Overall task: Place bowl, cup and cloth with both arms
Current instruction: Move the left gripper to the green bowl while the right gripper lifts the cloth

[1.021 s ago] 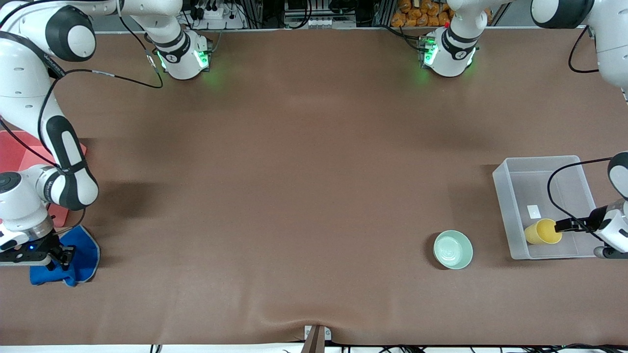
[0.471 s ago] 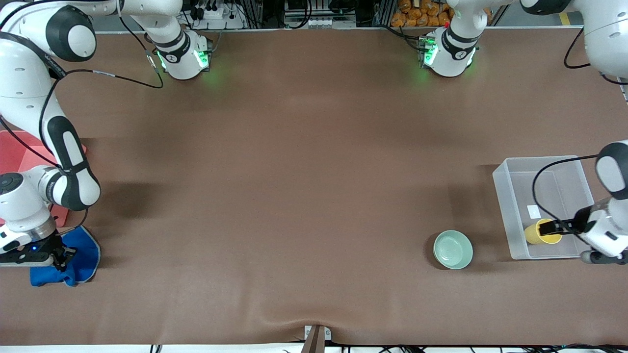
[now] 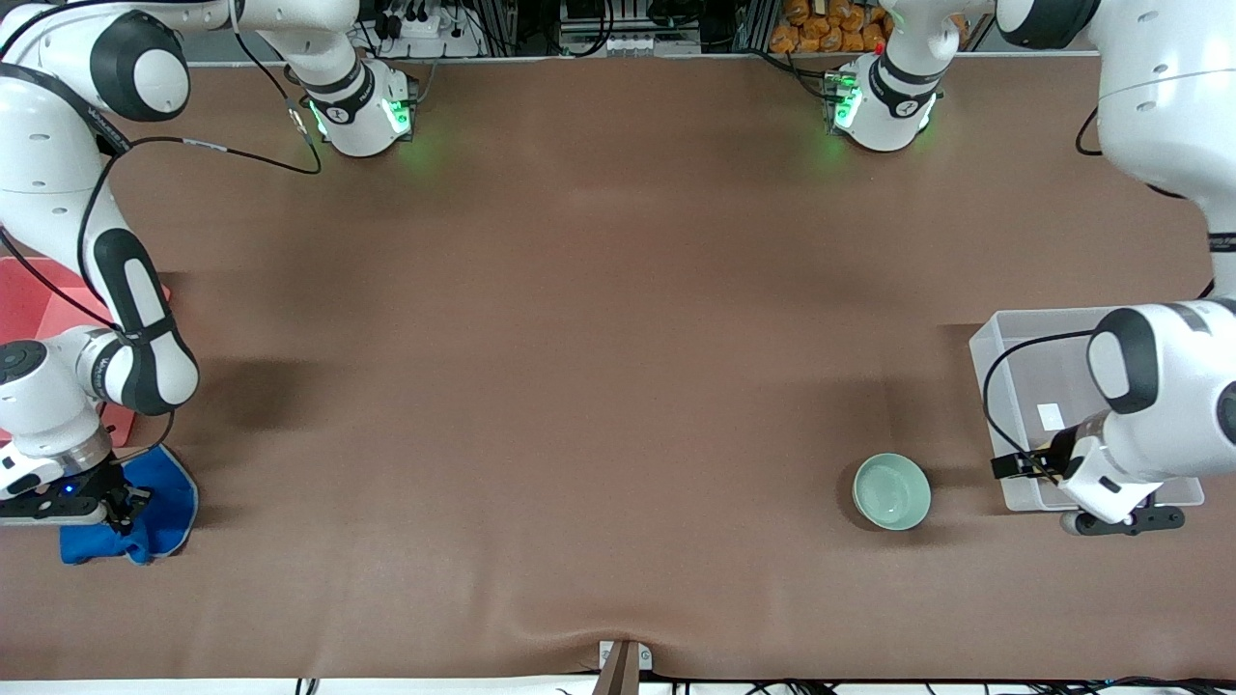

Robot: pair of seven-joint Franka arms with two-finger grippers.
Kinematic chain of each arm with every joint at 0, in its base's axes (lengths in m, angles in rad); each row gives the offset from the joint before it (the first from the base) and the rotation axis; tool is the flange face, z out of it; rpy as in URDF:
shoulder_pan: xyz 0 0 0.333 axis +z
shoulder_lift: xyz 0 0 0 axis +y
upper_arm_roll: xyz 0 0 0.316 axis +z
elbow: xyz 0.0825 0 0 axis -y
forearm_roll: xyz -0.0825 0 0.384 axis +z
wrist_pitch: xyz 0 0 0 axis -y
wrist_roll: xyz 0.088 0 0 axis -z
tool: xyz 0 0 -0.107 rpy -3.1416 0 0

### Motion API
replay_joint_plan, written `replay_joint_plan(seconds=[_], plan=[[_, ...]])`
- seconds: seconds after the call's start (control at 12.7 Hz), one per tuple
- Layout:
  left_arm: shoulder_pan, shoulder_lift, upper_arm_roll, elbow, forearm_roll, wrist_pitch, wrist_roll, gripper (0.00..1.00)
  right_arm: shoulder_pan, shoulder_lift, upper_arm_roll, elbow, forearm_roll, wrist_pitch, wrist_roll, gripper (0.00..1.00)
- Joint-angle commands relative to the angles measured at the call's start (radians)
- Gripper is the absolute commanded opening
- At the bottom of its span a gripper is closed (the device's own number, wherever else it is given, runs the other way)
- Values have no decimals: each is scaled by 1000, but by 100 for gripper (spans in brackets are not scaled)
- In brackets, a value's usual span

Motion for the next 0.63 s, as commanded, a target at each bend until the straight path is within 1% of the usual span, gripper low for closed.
replay_joint_plan(seconds=[0.0, 0.16, 0.31, 0.55], plan=[[-39, 41, 8, 2, -69, 50, -40, 84, 6, 6, 15, 15, 7, 1, 13, 0], [-53, 61, 8, 2, -66, 76, -76, 82, 24, -5, 10, 15, -6, -11, 11, 0], [-78, 98, 8, -1, -65, 144, -117, 80, 32, -24, 9, 22, -9, -71, 11, 0], [-79, 113, 7, -4, -66, 158, -122, 76, 49, -42, 9, 42, -9, -166, 13, 0]])
